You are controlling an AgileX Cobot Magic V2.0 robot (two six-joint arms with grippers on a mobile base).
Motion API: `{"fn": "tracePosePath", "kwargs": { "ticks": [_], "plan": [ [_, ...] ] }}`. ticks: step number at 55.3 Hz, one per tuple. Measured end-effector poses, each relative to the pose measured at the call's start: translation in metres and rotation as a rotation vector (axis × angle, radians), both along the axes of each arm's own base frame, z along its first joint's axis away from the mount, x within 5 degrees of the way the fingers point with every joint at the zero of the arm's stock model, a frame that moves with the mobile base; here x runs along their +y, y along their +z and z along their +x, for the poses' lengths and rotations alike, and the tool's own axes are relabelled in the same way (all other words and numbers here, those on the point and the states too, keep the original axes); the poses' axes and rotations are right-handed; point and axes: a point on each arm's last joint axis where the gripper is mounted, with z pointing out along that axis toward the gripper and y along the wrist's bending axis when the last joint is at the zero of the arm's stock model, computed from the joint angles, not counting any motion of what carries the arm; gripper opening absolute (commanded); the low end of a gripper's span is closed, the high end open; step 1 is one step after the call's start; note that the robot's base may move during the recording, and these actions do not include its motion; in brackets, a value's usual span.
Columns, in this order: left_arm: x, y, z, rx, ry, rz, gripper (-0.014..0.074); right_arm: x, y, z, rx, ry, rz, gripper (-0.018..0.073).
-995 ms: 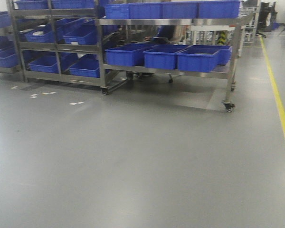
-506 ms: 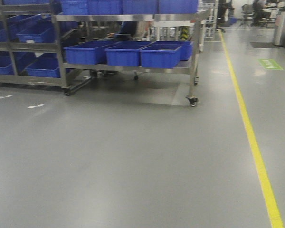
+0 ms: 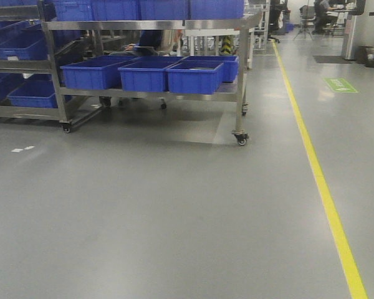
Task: Pick and sort blue part to right shelf
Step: 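Drive the base to the bin rack holding both blue parts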
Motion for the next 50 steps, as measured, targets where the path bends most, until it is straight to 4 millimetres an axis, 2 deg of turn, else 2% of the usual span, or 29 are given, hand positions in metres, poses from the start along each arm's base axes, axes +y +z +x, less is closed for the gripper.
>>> {"fn": "tracePosePath", "kwargs": {
  "ticks": [50],
  "plan": [
    [0.0, -0.0007, 0.0001, 0.002, 0.0, 0.001, 0.025, 0.0, 0.0, 0.0, 0.0, 0.0, 0.0, 0.0185]
  ]
}}
